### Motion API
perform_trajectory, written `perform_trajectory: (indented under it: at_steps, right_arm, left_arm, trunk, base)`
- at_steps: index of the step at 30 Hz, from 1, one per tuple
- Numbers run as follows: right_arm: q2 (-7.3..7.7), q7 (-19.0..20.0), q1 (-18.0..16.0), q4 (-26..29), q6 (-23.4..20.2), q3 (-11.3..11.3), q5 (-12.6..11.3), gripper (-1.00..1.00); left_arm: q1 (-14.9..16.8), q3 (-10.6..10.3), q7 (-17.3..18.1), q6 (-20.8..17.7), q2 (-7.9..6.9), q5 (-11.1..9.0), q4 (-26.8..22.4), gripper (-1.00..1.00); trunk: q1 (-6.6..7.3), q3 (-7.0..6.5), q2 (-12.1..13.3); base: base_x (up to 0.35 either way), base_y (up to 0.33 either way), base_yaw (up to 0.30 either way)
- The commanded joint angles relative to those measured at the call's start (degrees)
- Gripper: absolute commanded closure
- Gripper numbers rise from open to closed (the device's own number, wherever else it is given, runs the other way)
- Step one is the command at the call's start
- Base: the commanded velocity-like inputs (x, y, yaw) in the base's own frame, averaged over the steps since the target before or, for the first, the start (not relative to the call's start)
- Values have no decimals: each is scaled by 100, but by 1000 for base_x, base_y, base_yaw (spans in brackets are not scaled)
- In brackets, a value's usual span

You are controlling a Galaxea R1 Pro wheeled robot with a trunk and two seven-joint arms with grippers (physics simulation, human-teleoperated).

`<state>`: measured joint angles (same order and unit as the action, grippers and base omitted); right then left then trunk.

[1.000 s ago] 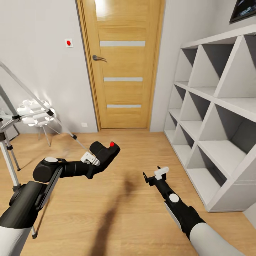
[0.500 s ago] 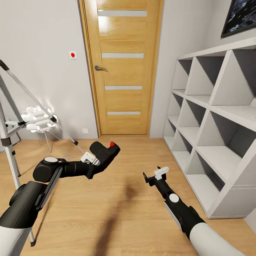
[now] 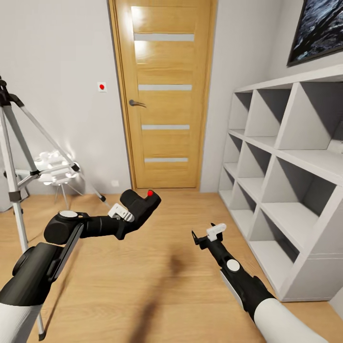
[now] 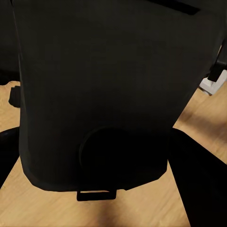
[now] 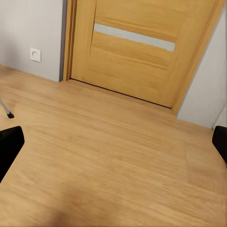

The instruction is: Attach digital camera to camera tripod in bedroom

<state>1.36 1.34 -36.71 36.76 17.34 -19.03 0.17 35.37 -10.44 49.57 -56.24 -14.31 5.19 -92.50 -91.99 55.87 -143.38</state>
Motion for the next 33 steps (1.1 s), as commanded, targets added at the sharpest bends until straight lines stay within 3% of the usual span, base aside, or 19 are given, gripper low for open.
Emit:
perform_trajectory:
  at_steps: [1,12,33]
  right_arm:
    - [4,1,-4,-2,15,-13,1,-100]
    - [4,6,-4,-2,15,-13,1,-100]
    - [4,3,-4,-2,15,-13,1,-100]
  left_arm:
    - [5,-2,53,-18,-2,53,-5,100]
    - [5,-2,53,-18,-2,53,-5,100]
    - [5,-2,53,-18,-2,53,-5,100]
  trunk:
    - [4,-17,0]
    - [32,-261,14]
    - [493,-638,856]
  base:
    - [0,0,0]
    - [0,0,0]
    - [0,0,0]
